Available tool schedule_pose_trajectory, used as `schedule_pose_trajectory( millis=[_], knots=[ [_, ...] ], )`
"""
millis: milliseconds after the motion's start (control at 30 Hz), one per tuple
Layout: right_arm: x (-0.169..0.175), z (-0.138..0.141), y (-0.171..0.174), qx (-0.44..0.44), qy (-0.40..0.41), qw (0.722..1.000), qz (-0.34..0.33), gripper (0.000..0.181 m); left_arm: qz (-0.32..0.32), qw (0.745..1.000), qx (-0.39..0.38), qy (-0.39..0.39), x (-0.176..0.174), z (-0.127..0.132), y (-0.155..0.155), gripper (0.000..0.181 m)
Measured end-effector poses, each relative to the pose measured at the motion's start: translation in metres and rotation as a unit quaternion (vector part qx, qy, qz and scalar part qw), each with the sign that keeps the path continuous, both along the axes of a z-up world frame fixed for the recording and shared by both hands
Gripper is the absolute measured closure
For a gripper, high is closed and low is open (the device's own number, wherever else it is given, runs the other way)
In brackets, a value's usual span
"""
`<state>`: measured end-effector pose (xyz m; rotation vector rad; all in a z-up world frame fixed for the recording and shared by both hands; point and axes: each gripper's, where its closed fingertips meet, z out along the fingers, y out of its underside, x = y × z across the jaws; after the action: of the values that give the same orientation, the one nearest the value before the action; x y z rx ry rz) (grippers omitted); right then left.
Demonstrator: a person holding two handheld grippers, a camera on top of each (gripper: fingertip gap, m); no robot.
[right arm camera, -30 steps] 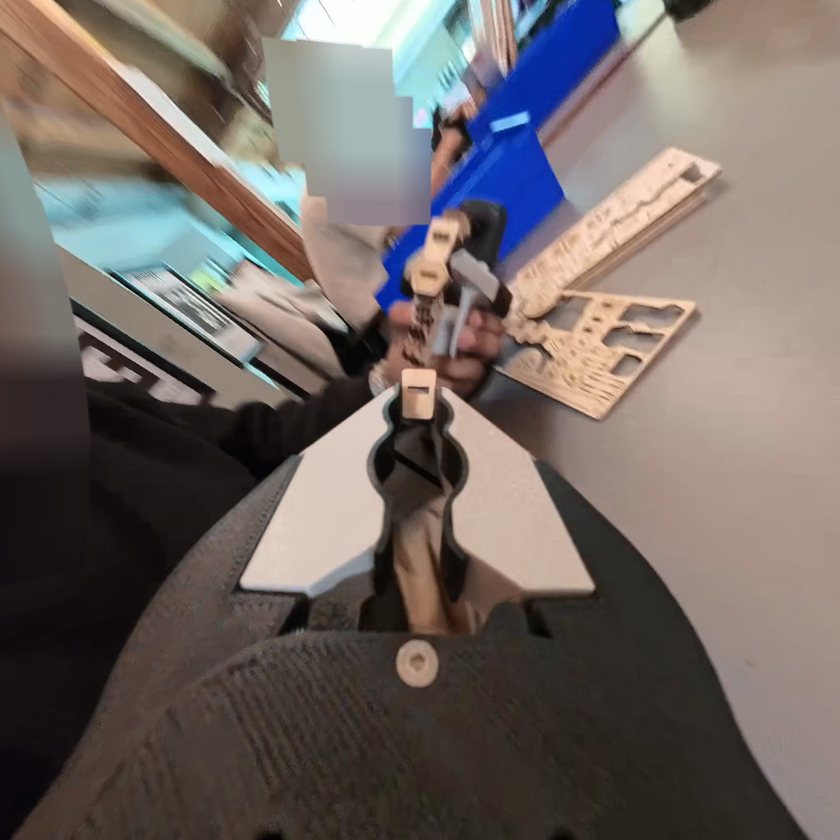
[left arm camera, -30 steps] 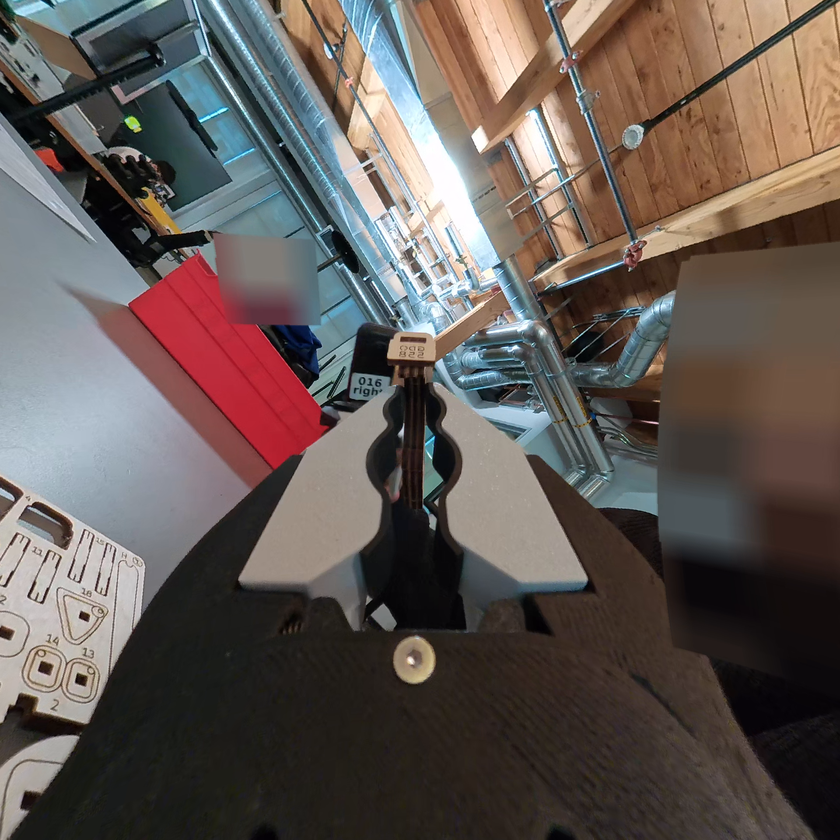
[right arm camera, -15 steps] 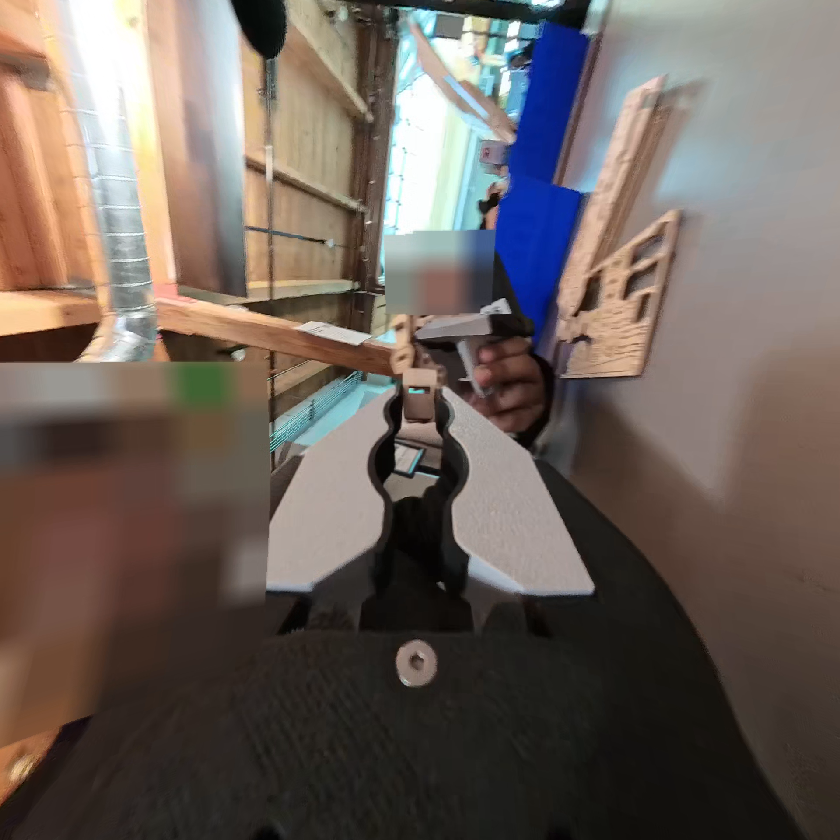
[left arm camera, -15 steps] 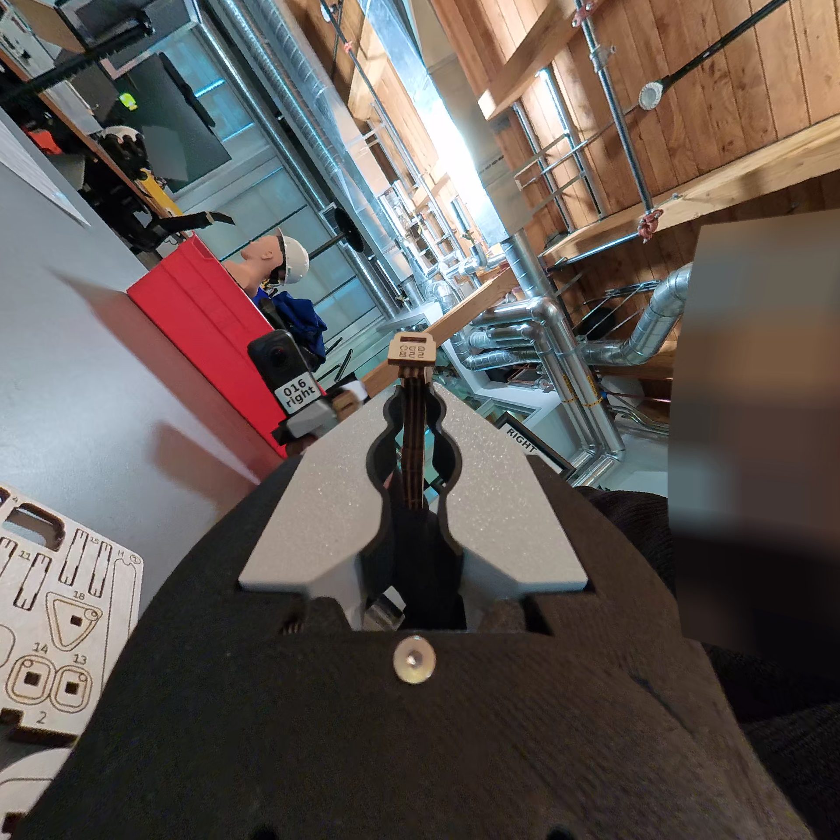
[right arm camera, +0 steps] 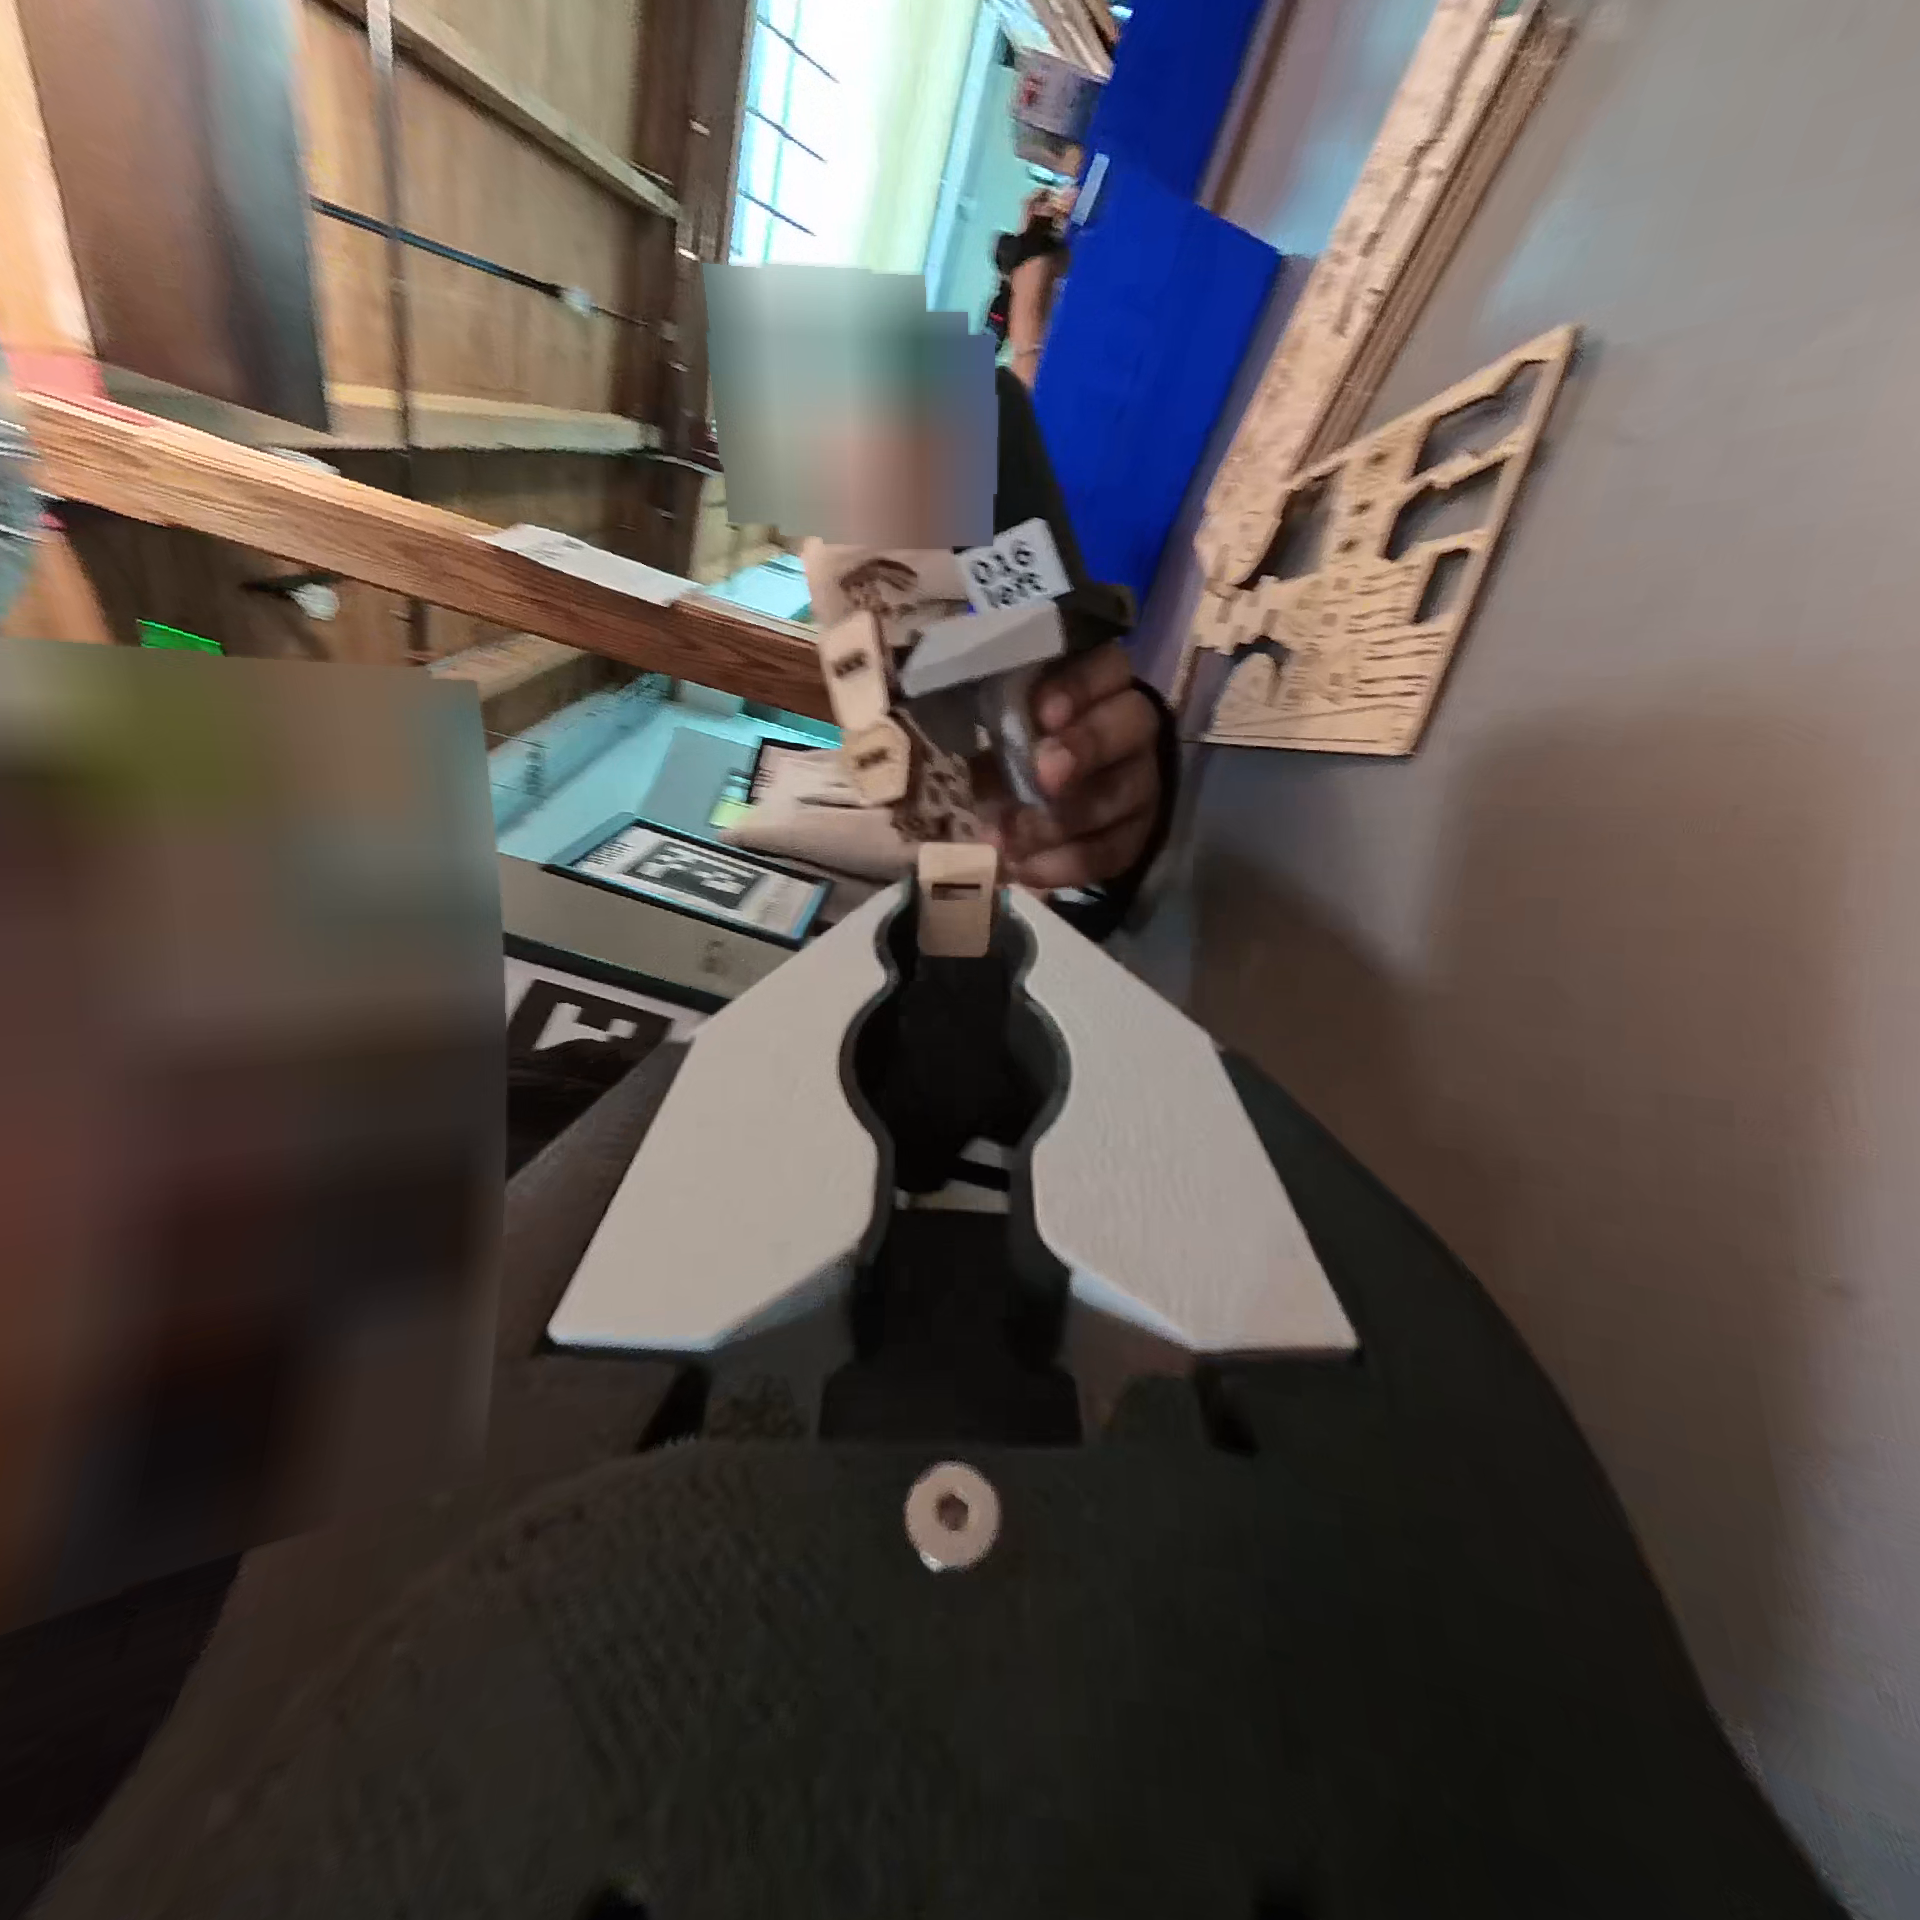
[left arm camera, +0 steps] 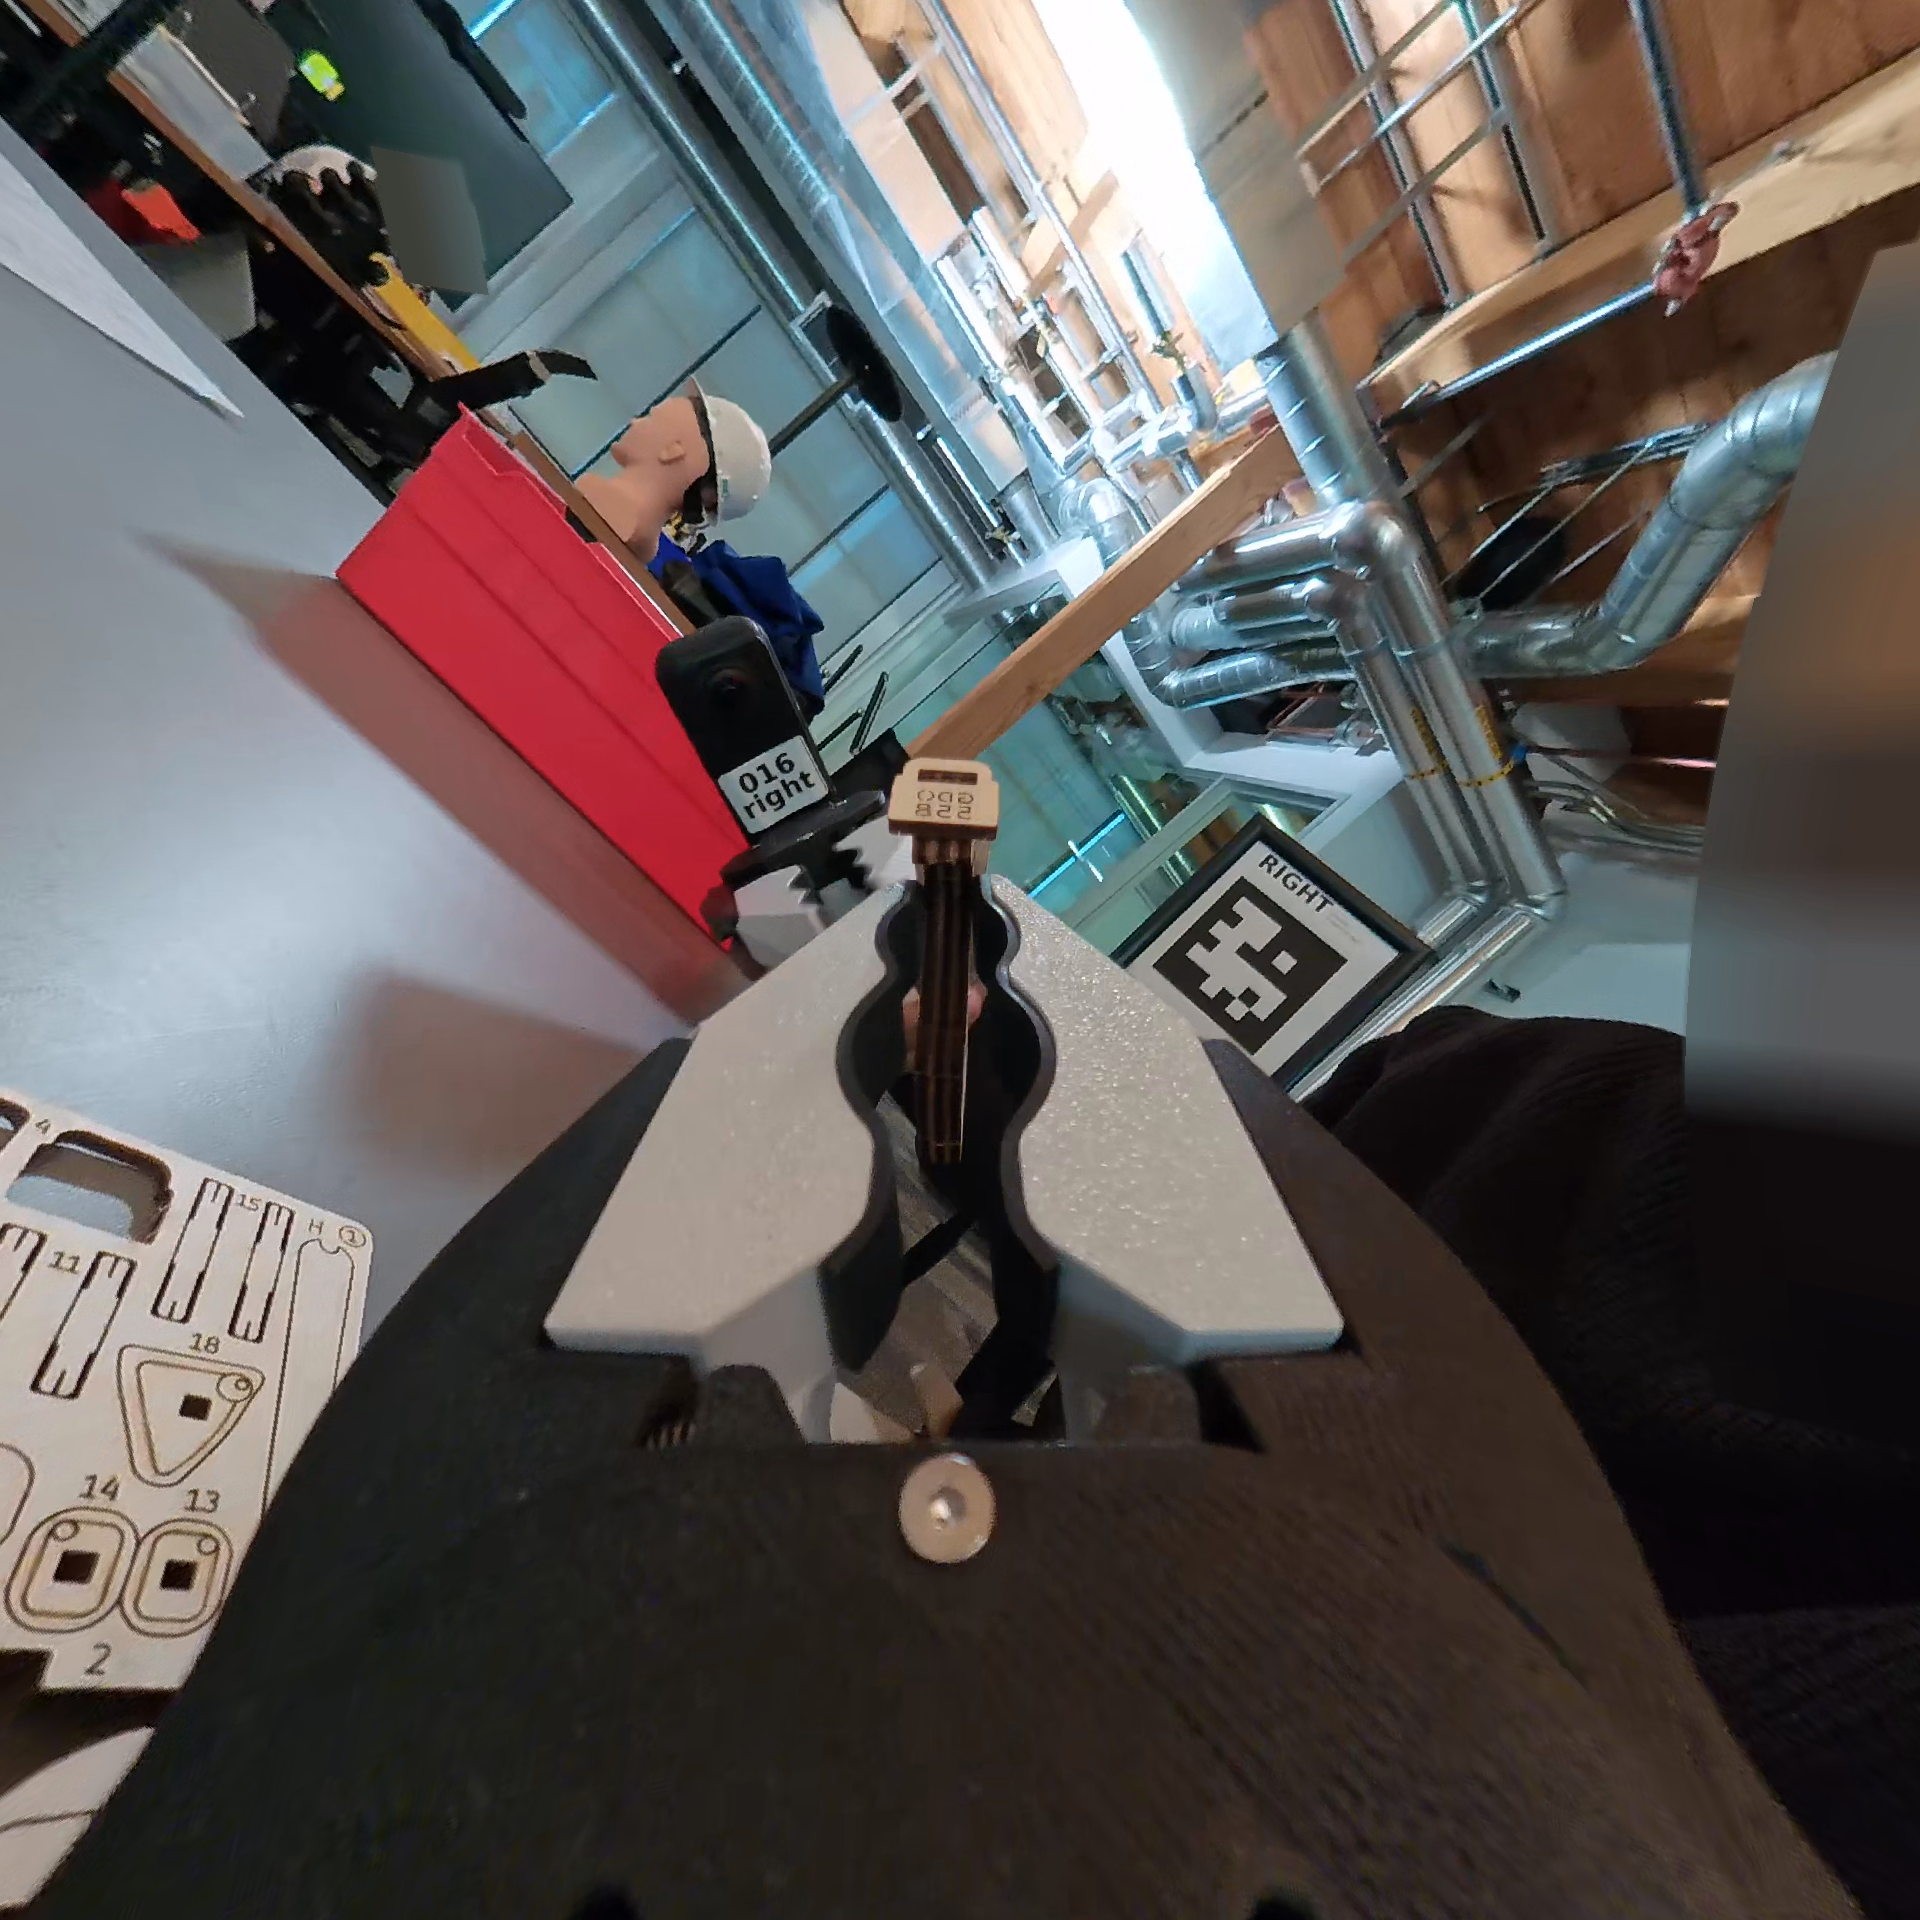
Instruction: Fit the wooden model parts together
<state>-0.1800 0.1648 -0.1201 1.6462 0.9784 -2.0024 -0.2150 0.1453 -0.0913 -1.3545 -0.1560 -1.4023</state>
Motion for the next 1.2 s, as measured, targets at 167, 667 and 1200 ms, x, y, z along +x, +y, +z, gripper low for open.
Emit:
schedule_pose_trajectory(
  millis=[167,667,1200],
  knots=[
    [0.0,-0.049,0.0,0.16,-0.077,0.984,0.002,0.168,0.006,1.0,-0.005,-0.01,-0.004,-0.001,0.001,0.174],
    [-0.004,-0.015,0.003,0.097,-0.006,0.995,-0.027,0.168,0.001,0.995,-0.051,0.09,0.012,-0.023,0.01,0.175],
    [0.003,-0.02,0.026,0.072,0.003,0.996,-0.055,0.168,0.018,0.954,-0.231,0.189,0.019,-0.091,0.027,0.162]
  ],
)
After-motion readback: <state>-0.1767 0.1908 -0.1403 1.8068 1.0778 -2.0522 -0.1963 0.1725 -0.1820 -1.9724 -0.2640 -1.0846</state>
